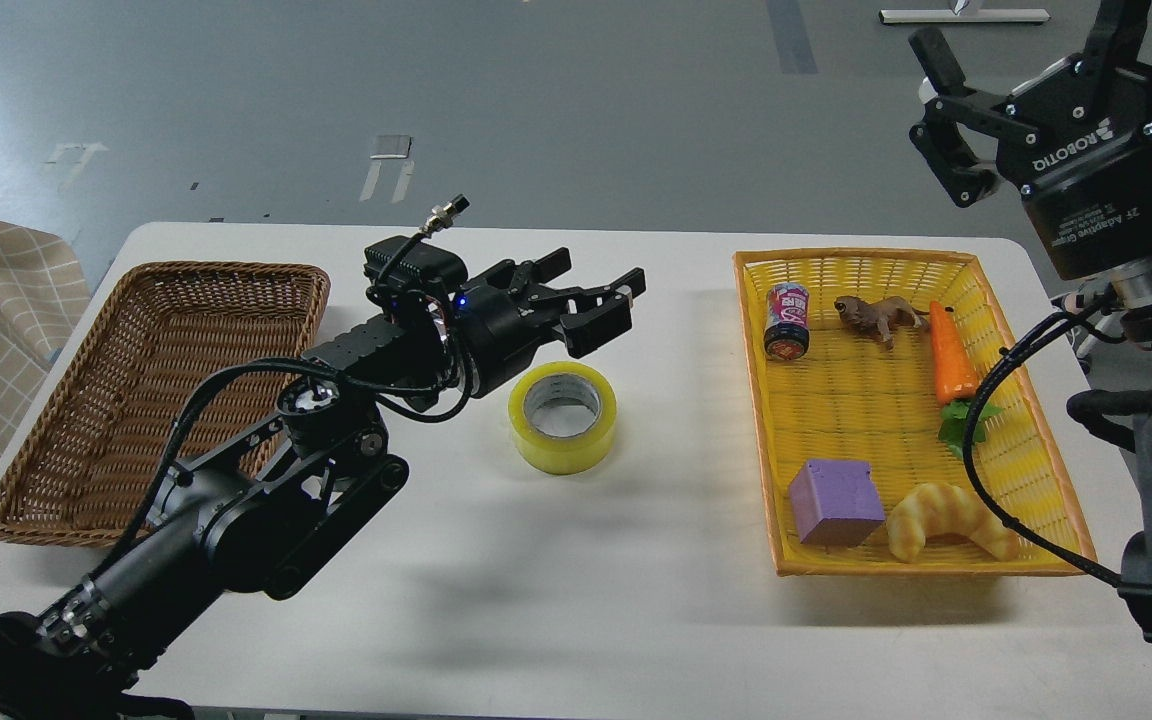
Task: Place and transfer tape with both arms
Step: 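Grasp the tape roll's rim with the left gripper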
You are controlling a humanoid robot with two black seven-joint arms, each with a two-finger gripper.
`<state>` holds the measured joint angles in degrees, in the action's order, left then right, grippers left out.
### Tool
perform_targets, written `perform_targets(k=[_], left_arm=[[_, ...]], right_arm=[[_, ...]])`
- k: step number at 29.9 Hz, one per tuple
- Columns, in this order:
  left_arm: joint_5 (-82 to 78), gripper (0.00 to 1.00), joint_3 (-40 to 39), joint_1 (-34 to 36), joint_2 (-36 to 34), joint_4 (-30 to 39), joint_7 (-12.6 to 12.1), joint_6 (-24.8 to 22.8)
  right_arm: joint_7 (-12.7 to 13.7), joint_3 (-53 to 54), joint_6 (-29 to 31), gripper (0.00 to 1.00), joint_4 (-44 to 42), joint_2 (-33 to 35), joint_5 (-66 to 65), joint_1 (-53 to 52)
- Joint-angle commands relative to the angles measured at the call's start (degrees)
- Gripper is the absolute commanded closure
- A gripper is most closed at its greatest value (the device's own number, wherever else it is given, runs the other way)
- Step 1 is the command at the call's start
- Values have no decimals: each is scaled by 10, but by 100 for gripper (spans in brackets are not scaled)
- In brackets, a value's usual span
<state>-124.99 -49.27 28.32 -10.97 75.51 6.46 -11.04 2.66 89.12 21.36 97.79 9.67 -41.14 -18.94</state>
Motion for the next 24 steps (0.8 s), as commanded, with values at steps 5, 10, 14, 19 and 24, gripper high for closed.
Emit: perform_targets(k=[5,10,14,19,24], left_arm=[[0,2,65,14,-62,-20,0,0],[0,2,106,33,-110,-21,0,1],[0,2,119,31,-135,-21,0,0],[0,2,130,22,-138,-31,0,0],[0,2,131,24,-123,-49,0,0]], right_arm=[[1,25,0,0,2,3,0,2],[1,25,1,0,4,3,1,2],[2,25,2,0,12,4,1,1],[4,25,3,0,14,5,1,2],[4,22,2,0,11,4,0,6]])
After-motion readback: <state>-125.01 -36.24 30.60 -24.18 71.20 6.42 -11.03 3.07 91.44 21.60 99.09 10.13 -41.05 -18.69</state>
